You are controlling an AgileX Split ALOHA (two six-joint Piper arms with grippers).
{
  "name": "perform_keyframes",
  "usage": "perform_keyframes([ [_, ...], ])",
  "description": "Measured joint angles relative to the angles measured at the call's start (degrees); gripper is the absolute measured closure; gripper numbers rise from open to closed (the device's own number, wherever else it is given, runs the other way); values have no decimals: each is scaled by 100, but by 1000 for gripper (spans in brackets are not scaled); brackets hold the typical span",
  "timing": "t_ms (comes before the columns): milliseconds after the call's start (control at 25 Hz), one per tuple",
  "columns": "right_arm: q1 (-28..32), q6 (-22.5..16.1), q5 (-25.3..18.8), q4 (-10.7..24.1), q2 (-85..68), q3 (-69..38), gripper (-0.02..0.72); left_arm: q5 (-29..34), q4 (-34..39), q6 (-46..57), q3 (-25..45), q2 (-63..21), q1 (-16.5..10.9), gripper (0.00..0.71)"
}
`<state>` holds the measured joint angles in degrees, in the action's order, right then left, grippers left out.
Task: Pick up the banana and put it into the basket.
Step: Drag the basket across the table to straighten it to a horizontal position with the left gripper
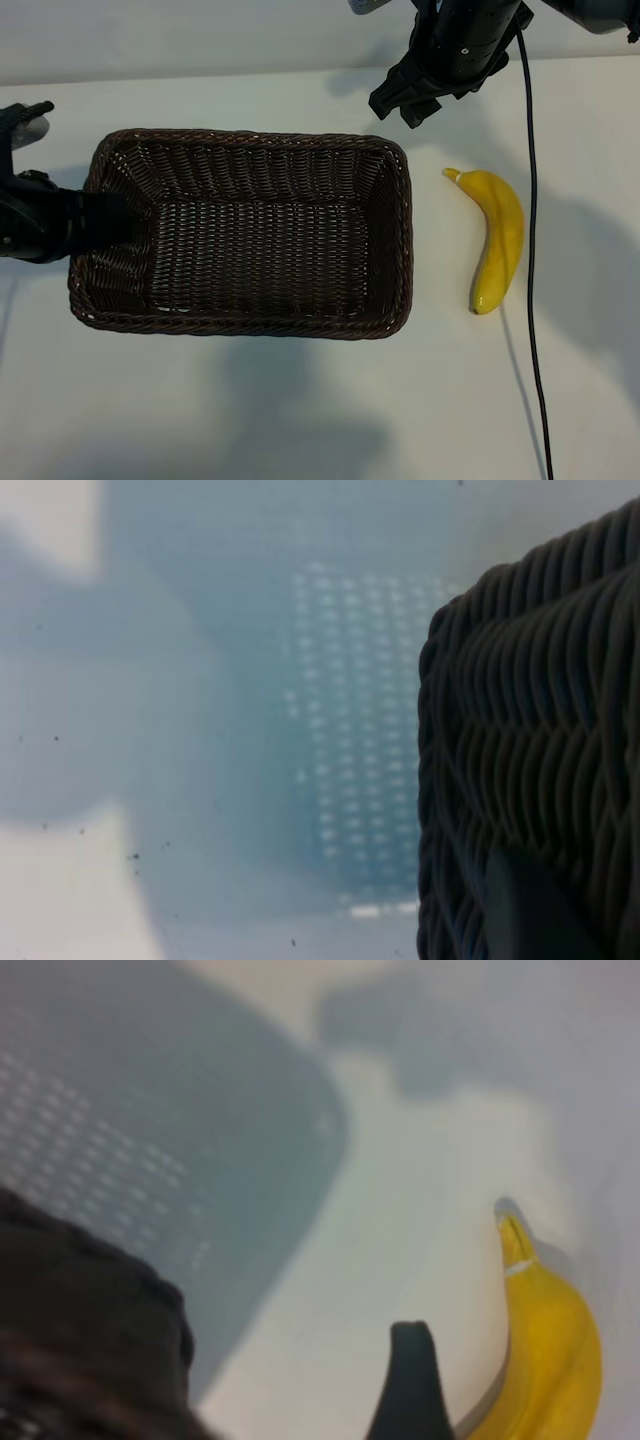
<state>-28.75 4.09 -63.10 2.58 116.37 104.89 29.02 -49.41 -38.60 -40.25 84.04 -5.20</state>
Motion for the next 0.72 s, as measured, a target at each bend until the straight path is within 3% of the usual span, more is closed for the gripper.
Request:
perform_keyframes([
  [240, 0, 0, 0, 0, 0, 0, 144, -286, -385, -409, -42, 469, 0, 540],
  [720, 0, 0, 0, 0, 0, 0, 144, -169, -1563, -1486, -450, 1168, 0, 540],
])
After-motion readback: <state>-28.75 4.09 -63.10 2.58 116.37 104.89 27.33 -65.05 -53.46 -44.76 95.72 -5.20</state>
